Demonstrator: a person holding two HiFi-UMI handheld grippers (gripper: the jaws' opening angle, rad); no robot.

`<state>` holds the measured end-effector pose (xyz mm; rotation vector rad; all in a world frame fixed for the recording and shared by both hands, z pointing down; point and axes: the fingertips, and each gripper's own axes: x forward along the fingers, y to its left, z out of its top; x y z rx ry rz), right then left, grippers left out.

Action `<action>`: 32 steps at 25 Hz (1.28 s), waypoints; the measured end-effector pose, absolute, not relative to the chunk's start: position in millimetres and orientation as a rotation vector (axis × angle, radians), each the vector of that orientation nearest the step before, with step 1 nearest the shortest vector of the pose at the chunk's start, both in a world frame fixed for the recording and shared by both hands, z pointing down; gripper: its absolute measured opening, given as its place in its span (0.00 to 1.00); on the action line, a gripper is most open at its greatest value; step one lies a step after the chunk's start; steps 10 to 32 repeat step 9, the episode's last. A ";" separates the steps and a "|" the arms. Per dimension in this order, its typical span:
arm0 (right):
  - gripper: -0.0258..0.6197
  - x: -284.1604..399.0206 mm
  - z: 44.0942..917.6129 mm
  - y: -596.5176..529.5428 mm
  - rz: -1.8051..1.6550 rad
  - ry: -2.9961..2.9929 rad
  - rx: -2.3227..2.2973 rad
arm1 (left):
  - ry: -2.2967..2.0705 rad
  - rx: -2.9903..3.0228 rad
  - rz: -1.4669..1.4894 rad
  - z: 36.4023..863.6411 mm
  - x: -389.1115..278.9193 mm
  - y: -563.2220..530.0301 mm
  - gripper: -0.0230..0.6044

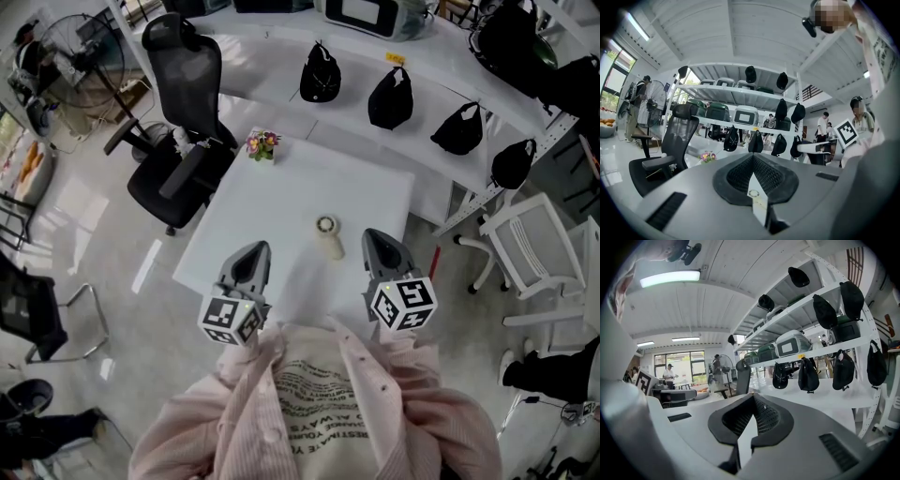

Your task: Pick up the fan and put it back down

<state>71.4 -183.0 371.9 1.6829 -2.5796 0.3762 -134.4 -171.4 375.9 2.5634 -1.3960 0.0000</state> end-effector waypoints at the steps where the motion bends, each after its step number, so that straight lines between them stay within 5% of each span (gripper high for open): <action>1: 0.04 71.3 372.4 -182.5 0.379 -2.579 1.682 | -1.399 2.563 0.015 377.1 -134.8 -171.1 0.04; 32: 0.04 71.2 374.8 -179.9 0.391 -2.575 1.685 | -1.400 2.556 0.072 385.7 -136.9 -168.8 0.04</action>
